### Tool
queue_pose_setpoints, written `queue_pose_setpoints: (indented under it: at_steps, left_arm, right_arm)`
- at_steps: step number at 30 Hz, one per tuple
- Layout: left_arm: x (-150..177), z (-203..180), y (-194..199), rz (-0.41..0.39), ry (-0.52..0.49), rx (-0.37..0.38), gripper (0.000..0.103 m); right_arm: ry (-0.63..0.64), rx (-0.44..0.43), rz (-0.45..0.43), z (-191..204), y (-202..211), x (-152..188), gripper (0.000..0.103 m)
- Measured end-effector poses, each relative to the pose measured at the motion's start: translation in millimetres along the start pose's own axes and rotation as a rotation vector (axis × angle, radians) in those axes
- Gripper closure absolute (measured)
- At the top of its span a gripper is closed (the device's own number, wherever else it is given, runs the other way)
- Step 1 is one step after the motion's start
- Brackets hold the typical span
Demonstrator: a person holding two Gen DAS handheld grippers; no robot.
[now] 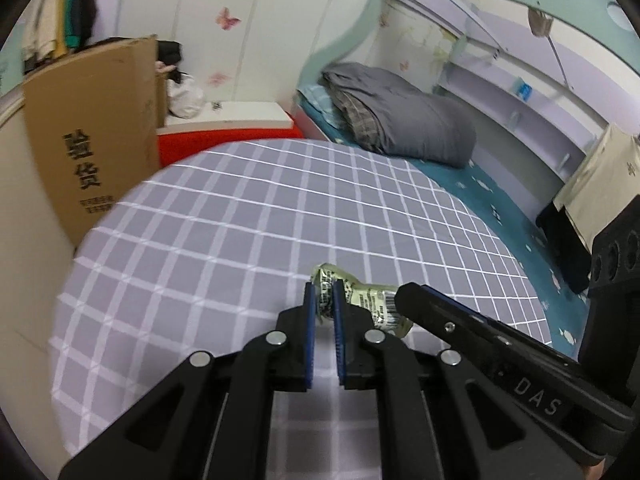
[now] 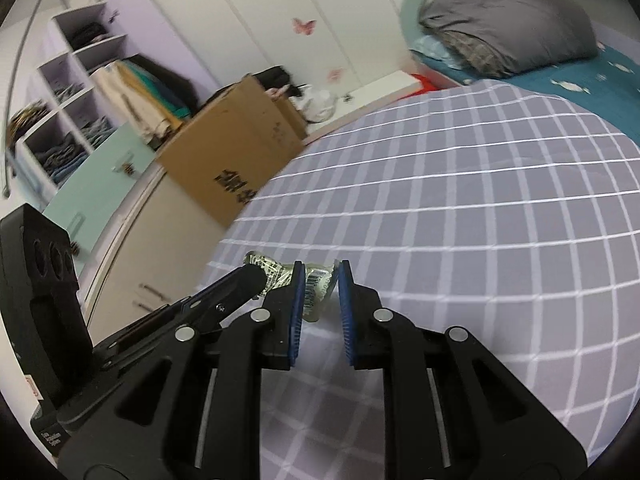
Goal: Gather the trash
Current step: 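Carry the green packet over the bin and open the left tool to drop it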
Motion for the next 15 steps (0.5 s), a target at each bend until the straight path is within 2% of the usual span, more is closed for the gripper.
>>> queue_pose_setpoints:
  at_steps: [7,15]
  left_arm:
    - [40.1,51.2,71.3,-0.071,0.08,-0.049,0.095]
    - [118.1,121.1,152.1,-0.136,0.196,-0.139,0.095]
  right_arm:
    - [0.107,-0.059,0.029,77.9,-1.6,35.3,0.086]
    - [0.254,-0.135,0.11,169.3,-20.1,106.0,0.086]
Point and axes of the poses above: each gripper's, at about its wrist camera, not at the fingertips, and y roughly against the way its jaws point, z to its left, x to its underside, the point moved 2 cm from there along -y, roughly the way its jaws point, and after that the axes turned 12 degrees about z, right-handed, at the moved point
